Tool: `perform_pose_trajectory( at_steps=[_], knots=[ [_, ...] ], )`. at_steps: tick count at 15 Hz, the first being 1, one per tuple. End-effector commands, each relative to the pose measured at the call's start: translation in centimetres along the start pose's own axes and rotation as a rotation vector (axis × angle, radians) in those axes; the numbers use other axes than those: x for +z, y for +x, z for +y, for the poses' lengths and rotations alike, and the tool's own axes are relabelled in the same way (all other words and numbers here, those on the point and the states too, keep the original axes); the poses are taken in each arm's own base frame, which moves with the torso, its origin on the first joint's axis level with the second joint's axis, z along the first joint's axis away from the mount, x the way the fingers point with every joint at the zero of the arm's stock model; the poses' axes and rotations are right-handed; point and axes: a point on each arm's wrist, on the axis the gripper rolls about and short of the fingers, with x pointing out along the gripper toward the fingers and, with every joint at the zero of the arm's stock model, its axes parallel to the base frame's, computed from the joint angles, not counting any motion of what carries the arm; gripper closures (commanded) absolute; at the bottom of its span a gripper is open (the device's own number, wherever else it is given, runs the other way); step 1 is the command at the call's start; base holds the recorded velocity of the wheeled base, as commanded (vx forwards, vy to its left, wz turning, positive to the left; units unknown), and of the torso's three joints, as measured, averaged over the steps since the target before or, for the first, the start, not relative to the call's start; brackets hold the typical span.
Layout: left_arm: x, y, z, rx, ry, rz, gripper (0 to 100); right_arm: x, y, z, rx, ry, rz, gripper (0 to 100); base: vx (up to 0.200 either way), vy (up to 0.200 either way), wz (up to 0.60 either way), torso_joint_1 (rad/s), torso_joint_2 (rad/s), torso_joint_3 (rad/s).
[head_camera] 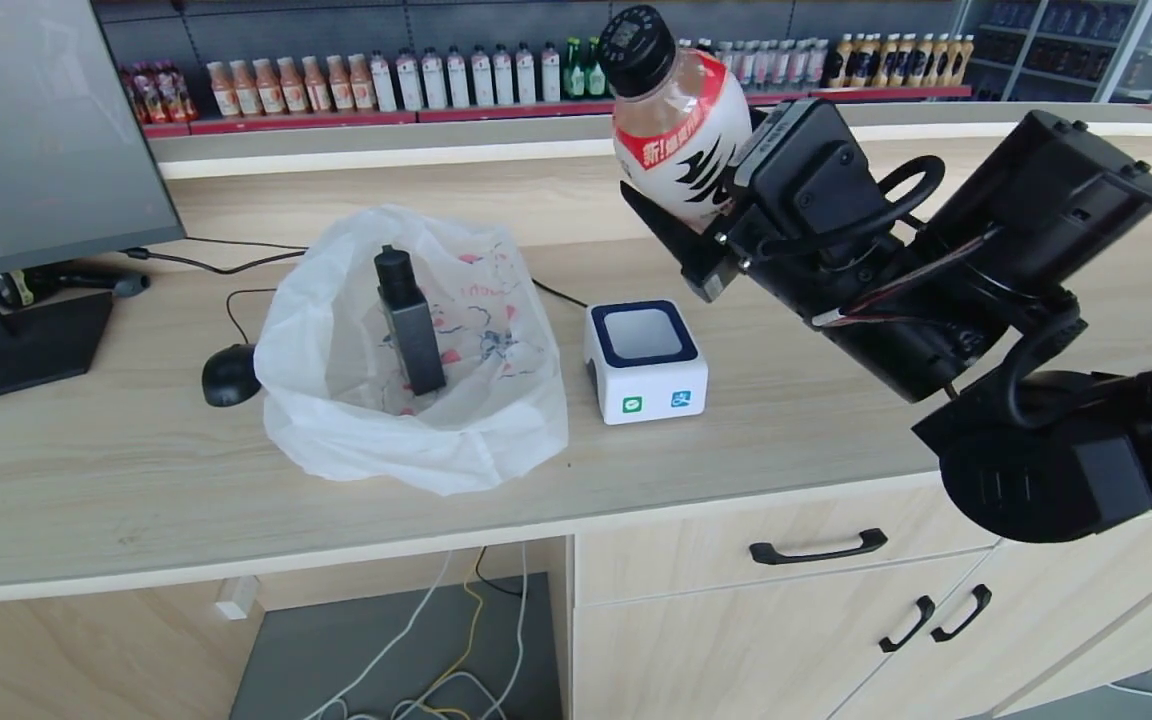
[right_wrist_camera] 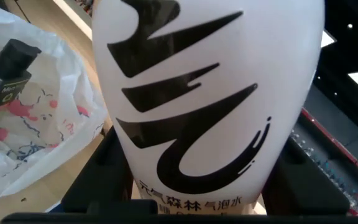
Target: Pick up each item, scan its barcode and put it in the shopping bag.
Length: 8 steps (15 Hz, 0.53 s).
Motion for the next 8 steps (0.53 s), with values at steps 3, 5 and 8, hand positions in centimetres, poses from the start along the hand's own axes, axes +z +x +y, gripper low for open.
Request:
perform_pose_trajectory(
  at_steps=[3, 5, 8],
  knots=[
    [0.0, 0.0, 0.0, 0.0, -0.001, 0.0, 0, -1.4, 0.5, 2.3, 0.115, 0.016, -0.055, 100, 0.0, 0.0, 0.0, 0.0, 0.0, 0.0],
    [0.0, 0.0, 0.0, 0.0, -0.001, 0.0, 0, -2.4, 0.6, 3.4, 0.183, 0.024, -0.09, 100, 0.0, 0.0, 0.0, 0.0, 0.0, 0.0],
    [0.0, 0.0, 0.0, 0.0, -0.001, 0.0, 0, -3.6, 0.7, 3.0, 0.196, 0.01, -0.102, 100, 0.0, 0.0, 0.0, 0.0, 0.0, 0.0]
  ],
)
